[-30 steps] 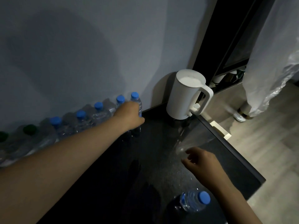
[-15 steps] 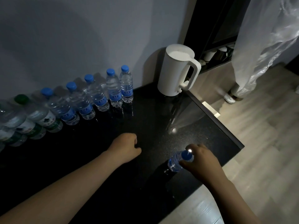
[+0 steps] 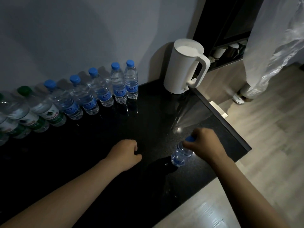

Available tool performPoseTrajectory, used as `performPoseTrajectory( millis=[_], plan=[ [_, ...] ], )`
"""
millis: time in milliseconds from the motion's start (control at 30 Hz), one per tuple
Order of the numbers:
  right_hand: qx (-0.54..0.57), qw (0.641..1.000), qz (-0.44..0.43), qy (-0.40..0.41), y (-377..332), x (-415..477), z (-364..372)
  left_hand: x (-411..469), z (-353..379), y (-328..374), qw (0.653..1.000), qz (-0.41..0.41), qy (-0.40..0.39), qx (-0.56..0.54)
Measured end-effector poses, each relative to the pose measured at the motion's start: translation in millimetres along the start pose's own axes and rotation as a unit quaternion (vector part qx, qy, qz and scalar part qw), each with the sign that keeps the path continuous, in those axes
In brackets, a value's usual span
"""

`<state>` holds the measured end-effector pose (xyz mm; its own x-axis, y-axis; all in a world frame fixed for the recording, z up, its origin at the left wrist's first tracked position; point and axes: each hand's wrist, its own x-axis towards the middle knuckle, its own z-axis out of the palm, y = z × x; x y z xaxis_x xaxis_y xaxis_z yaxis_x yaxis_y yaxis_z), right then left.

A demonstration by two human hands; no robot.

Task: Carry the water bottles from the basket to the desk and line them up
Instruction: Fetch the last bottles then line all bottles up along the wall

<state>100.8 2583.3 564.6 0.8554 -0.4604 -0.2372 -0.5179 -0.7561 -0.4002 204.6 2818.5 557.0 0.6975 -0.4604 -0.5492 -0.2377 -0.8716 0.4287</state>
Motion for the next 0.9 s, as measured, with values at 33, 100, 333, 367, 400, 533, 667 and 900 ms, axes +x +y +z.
performPoseTrajectory(
  millis=[33,100,333,367,400,533,667,900],
  plan=[
    [-0.011,1.0,-0.001,0.012,-2.8,8.4,-5.1,-0.8,-1.7,-1.1,1.0,-0.002,-0.001,-0.004],
    [-0.039,0.999,-0.011,0.027,-12.9,28.3,-14.7,-1.8,-6.3,-5.4,1.0,-0.004,0.0,-0.007],
    [-0.068,0.994,-0.072,0.049,-61.7,108.5,-37.8,8.7,-27.1,-25.0,0.998,-0.022,0.034,-0.04],
    [-0.077,0.992,-0.078,0.058,-68.4,122.0,-39.3,11.7,-30.2,-28.4,0.998,-0.026,0.037,-0.045],
    [-0.085,0.991,-0.083,0.065,-75.3,135.5,-40.4,15.0,-33.0,-31.8,0.998,-0.032,0.039,-0.049],
    [-0.084,0.991,-0.088,0.058,-99.4,188.6,-40.8,29.6,-41.9,-46.4,0.995,-0.059,0.038,-0.075],
    [-0.097,0.988,-0.105,0.05,-119.9,237.3,-38.6,41.6,-46.8,-58.1,0.991,-0.081,0.041,-0.101],
    [-0.116,0.981,-0.15,0.031,-145.9,291.7,-25.9,59.0,-63.9,-75.2,0.986,-0.099,0.073,-0.112]
  ],
)
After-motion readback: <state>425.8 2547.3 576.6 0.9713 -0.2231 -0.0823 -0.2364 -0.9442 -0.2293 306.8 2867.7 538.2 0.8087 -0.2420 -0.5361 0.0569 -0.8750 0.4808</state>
